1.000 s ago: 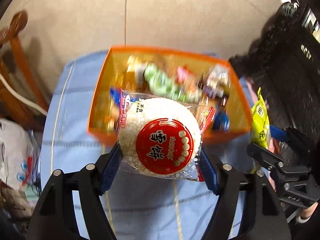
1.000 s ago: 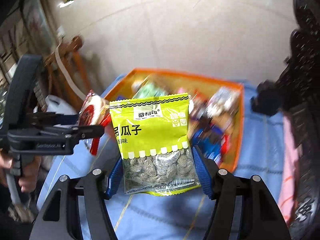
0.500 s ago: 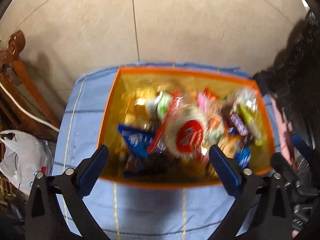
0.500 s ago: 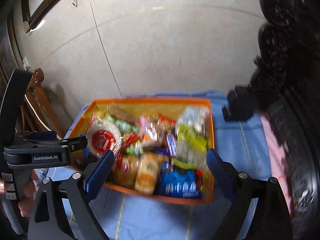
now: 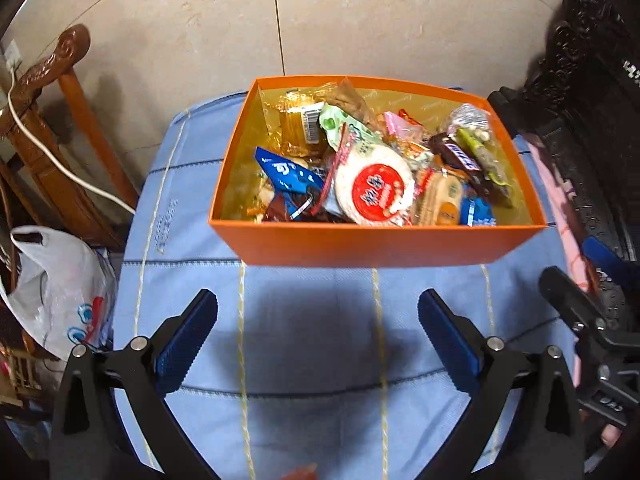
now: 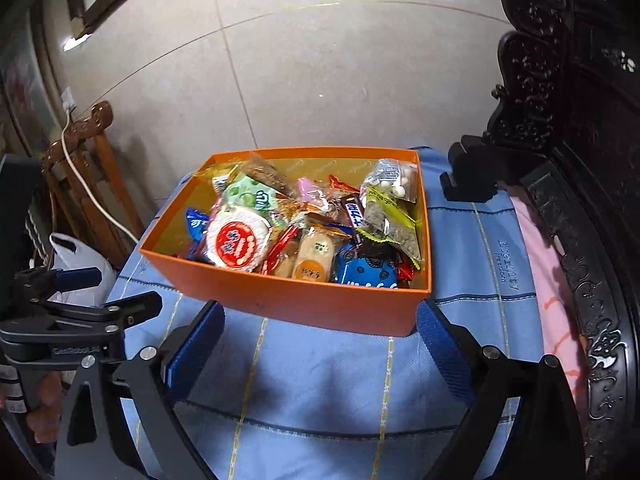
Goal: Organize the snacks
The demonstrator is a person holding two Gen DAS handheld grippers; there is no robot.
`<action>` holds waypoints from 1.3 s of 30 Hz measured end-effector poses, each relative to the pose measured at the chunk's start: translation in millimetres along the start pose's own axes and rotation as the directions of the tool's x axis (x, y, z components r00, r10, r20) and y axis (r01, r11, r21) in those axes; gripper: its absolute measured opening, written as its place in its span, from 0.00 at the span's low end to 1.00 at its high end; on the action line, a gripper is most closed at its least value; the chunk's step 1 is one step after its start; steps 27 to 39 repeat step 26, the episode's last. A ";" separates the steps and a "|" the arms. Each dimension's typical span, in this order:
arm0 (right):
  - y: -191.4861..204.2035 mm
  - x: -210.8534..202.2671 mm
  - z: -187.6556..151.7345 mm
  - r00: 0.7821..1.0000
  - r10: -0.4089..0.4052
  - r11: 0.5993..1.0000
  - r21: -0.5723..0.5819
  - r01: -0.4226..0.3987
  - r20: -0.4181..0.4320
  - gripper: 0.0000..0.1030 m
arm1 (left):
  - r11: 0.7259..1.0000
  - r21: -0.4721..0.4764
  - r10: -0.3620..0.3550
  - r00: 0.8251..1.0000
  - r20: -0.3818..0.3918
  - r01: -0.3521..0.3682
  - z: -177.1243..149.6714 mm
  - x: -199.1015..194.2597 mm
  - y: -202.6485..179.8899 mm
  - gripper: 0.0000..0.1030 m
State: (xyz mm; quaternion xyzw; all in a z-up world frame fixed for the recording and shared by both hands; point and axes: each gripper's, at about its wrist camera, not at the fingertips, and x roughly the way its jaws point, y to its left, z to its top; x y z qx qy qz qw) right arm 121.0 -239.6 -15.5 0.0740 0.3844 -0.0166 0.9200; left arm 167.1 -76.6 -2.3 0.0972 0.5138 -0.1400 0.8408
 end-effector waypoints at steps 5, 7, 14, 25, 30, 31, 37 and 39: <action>8.6 -16.5 -4.7 1.000 0.007 1.000 -0.017 -0.007 0.012 0.94 | 0.999 -0.002 -0.040 0.999 0.012 0.040 -13.1 -22.0 0.7 0.96; 10.6 -21.0 -6.2 1.000 0.007 1.000 -0.022 -0.006 0.015 0.94 | 0.999 0.001 -0.041 0.999 0.018 0.041 -17.2 -28.9 0.1 0.96; 15.2 -34.8 -11.3 1.000 0.002 1.000 -0.029 -0.002 0.021 0.94 | 0.999 0.000 -0.050 0.997 0.056 0.050 -27.3 -47.0 1.8 0.96; 17.2 -43.8 -20.1 1.000 -0.001 1.000 -0.025 0.002 0.017 0.95 | 1.000 0.014 -0.011 0.999 0.039 0.011 -38.1 -56.1 1.8 0.96; 17.0 -43.2 -20.0 1.000 0.000 1.000 -0.025 0.001 0.015 0.95 | 1.000 0.011 -0.010 0.999 0.034 0.010 -38.9 -55.8 2.7 0.96; 17.0 -43.2 -20.0 1.000 0.000 1.000 -0.025 0.001 0.015 0.95 | 1.000 0.011 -0.010 0.999 0.034 0.010 -38.9 -55.8 2.7 0.96; 17.0 -43.2 -20.0 1.000 0.000 1.000 -0.025 0.001 0.015 0.95 | 1.000 0.011 -0.010 0.999 0.034 0.010 -38.9 -55.8 2.7 0.96; 17.0 -43.2 -20.0 1.000 0.000 1.000 -0.025 0.001 0.015 0.95 | 1.000 0.011 -0.010 0.999 0.034 0.010 -38.9 -55.8 2.7 0.96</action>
